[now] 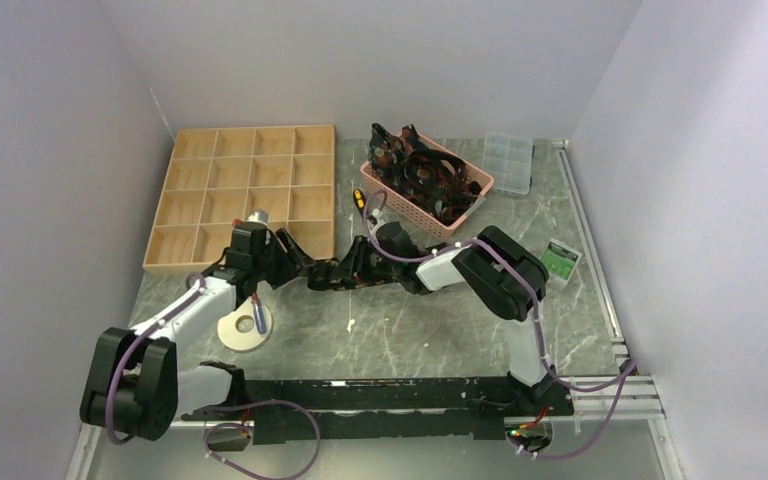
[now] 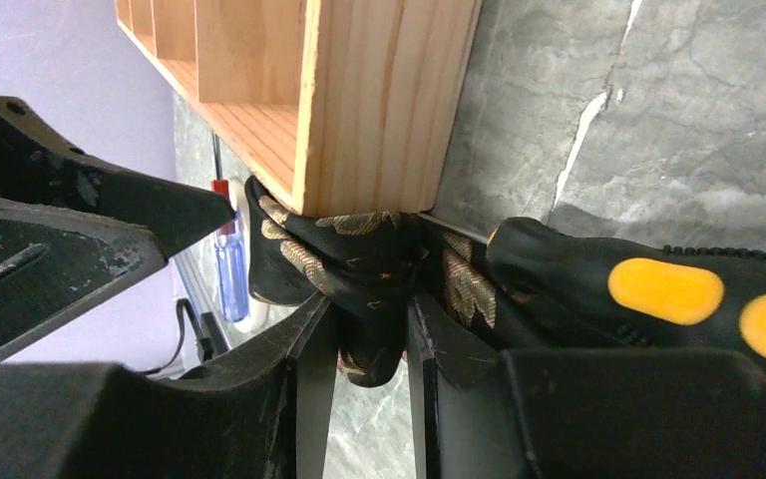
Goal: Roll the ties
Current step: Roll the tie at the center of the board.
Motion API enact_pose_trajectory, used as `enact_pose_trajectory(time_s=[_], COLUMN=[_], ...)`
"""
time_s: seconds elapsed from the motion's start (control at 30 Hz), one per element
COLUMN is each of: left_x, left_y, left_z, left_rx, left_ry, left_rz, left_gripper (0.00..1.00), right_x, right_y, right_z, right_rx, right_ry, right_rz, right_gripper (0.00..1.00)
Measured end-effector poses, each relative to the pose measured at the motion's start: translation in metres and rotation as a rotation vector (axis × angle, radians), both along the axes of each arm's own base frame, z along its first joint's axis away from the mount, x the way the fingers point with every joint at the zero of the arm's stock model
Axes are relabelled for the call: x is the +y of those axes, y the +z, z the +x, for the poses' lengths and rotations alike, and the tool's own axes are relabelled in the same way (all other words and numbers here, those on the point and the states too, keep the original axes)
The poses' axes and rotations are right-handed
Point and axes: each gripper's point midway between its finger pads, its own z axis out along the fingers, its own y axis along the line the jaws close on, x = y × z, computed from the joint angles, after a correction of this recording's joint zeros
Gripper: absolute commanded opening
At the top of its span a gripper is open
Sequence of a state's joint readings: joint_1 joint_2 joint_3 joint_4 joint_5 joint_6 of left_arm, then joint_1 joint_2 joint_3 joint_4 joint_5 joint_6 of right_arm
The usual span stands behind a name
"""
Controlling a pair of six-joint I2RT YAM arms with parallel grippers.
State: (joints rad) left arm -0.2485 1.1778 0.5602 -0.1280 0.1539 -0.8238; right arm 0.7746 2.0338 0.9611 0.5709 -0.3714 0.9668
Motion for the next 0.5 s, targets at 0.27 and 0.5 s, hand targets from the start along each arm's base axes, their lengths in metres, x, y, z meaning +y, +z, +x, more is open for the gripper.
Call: enact_pose_trajectory(time_s=[0.27, 0.5], left_x=[-0.017, -0.024], left_y=[-0.016, -0.029], left_z=[0.003, 0.000], left_rx=[0.040, 0.068], left_ry=[-0.081, -0.138], left_rz=[-0.061, -0.070], left_gripper=[0.63, 0.64], right_x=[0.001, -0.011], right_y=[-0.004, -0.008], right_z=[-0.003, -0.008], right_rx=[0.021, 0.032], right_ry=[-0.003, -0.004], right_rz=[0.090, 0.152], right_gripper=[0.30, 0.28])
